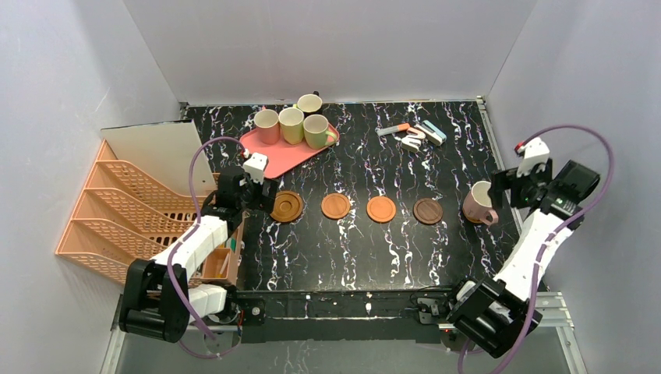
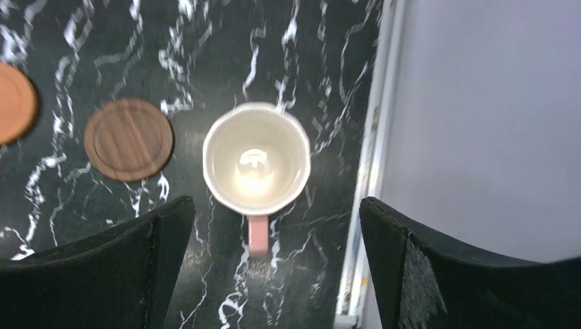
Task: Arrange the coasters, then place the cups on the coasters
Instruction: Place the cup on the coaster, then pick up the cup from the tray.
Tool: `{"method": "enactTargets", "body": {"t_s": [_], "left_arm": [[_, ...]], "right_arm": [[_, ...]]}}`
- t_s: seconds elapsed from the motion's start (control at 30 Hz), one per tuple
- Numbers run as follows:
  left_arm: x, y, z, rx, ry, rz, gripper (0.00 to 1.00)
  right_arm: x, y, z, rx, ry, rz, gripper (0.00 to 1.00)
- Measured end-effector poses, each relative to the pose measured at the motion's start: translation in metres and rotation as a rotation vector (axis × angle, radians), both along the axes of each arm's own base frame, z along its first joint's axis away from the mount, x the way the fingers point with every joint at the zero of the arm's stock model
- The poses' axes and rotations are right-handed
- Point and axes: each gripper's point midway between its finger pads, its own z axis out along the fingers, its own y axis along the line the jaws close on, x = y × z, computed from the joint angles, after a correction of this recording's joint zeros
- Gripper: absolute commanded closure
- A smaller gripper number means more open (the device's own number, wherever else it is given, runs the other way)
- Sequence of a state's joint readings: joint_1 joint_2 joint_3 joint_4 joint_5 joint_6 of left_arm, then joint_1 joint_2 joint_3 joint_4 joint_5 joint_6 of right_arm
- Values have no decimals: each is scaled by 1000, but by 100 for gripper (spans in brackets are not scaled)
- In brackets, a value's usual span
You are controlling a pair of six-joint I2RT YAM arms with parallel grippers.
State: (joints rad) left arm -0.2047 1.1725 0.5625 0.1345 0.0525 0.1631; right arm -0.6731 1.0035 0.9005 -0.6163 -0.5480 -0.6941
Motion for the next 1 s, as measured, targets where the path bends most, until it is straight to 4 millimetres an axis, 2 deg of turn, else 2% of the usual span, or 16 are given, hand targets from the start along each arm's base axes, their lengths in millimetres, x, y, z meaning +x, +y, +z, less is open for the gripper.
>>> {"method": "enactTargets", "body": {"t_s": [0.1, 0.2, 0.27, 0.3, 0.37, 0.53, 0.63, 0.77, 0.87, 1.0], "left_arm": [[2, 0, -3, 1, 5, 0, 2], [4, -1, -5, 1, 1, 1, 2], [6, 0, -6, 3, -7, 6, 2], [6, 1, -6, 6, -9, 10, 2], [7, 3, -6, 9, -12, 16, 2], [12, 7, -6, 27, -30, 18, 2], [17, 8, -2, 49, -60, 5, 2], [22, 9, 2, 78, -98, -16, 2], [23, 9, -2, 87, -93, -23, 2], [21, 8, -10, 84, -82, -35, 2]], "right_arm": [[12, 3, 51, 7, -74, 34, 1], [23, 16, 87, 35, -131, 91, 1], [35, 34, 100, 62, -142, 149, 1], [44, 52, 103, 76, -136, 200, 1], [58, 90, 100, 102, -105, 302, 1], [90, 180, 69, 145, 26, 501, 1], [117, 219, 59, 139, 58, 559, 1], [154, 284, 52, 129, 36, 661, 1], [171, 322, 45, 141, 23, 711, 1], [203, 370, 33, 144, -6, 752, 1]]}}
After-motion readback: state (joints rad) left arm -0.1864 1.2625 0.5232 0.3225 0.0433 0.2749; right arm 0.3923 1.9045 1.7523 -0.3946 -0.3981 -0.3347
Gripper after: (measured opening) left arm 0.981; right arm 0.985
